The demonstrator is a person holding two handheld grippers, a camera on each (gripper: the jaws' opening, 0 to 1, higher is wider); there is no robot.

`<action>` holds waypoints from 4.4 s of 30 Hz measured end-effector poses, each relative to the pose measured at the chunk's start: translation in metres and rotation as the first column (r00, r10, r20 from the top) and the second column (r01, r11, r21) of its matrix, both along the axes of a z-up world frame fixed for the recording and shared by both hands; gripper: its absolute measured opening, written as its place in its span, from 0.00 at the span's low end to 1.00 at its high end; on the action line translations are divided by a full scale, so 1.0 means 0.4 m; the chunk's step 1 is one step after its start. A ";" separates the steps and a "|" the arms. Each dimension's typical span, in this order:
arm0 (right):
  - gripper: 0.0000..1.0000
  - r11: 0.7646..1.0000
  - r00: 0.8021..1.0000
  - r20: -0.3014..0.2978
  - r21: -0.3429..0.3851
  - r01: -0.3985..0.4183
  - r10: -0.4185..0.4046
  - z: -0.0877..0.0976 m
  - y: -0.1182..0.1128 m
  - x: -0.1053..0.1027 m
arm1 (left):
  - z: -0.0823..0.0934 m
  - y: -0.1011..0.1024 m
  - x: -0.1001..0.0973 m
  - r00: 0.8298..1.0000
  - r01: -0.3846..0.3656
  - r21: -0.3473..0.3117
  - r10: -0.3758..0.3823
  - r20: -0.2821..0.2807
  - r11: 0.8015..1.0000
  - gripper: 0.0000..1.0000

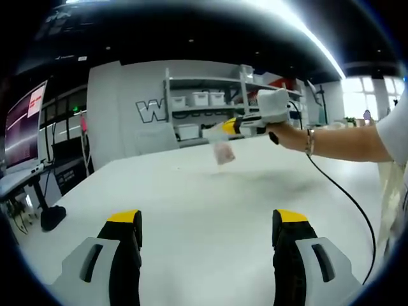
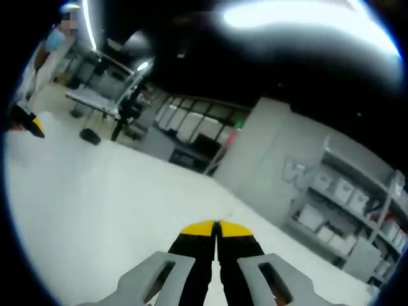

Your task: Open the resealable bag by pulling the two sides of the seal apart until the entire bag opening is separated and visibly accessible.

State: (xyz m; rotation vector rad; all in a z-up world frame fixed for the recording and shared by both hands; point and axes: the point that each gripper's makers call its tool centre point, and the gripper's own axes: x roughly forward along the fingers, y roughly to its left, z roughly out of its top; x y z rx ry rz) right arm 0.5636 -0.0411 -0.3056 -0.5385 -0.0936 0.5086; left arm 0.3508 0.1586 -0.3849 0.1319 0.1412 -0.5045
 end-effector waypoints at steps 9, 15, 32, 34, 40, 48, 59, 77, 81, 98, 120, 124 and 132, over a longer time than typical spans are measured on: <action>0.00 1.000 1.000 0.015 0.022 -0.012 0.012 0.017 -0.001 -0.040 | 0.003 -0.009 -0.005 1.000 0.005 0.003 -0.005 0.002 1.000 0.83; 0.00 0.999 1.000 0.027 0.031 -0.016 0.015 0.028 -0.006 -0.062 | 0.006 -0.011 -0.007 1.000 0.006 0.003 -0.006 0.004 1.000 0.83; 0.00 0.998 0.999 0.030 0.051 -0.027 0.025 0.020 -0.015 -0.103 | 0.007 -0.017 -0.008 1.000 0.012 0.003 -0.012 0.006 1.000 0.83; 0.00 0.998 0.999 0.030 0.055 -0.030 0.029 0.021 -0.013 -0.107 | 0.007 -0.017 -0.008 1.000 0.013 0.003 -0.013 0.006 1.000 0.83; 0.00 0.998 0.999 0.039 0.058 -0.039 0.037 0.027 -0.008 -0.125 | 0.008 -0.018 -0.009 1.000 0.013 0.003 -0.013 0.007 1.000 0.83; 0.00 0.996 0.998 0.048 0.065 -0.054 0.051 0.033 -0.007 -0.153 | 0.010 -0.019 -0.011 1.000 0.013 0.000 -0.013 0.009 1.000 0.83; 0.00 0.995 0.996 0.066 0.068 -0.068 0.063 0.050 -0.015 -0.188 | 0.018 -0.022 -0.016 1.000 0.014 0.002 -0.014 0.015 1.000 0.83; 0.00 0.990 0.992 0.090 0.102 -0.095 0.086 0.072 -0.033 -0.257 | 0.023 -0.037 -0.019 1.000 0.023 0.010 -0.023 0.019 1.000 0.83; 0.00 0.991 0.992 0.092 0.098 -0.095 0.086 0.071 -0.037 -0.269 | 0.024 -0.039 -0.019 0.999 0.026 0.011 -0.026 0.019 1.000 0.83; 0.00 0.985 0.985 0.118 0.112 -0.135 0.122 0.082 -0.018 -0.345 | 0.029 -0.040 -0.018 0.999 0.030 0.016 -0.031 0.023 0.999 0.83; 0.00 0.978 0.982 0.123 0.136 -0.160 0.143 0.073 -0.024 -0.406 | 0.024 -0.052 -0.022 0.999 0.035 0.015 -0.035 0.019 0.999 0.83; 0.00 0.977 0.982 0.119 0.142 -0.161 0.145 0.067 -0.027 -0.417 | 0.023 -0.053 -0.023 0.999 0.035 0.015 -0.036 0.019 0.999 0.83; 0.00 0.976 0.982 0.115 0.143 -0.166 0.150 0.057 -0.033 -0.441 | 0.019 -0.056 -0.025 0.999 0.037 0.014 -0.037 0.017 0.999 0.83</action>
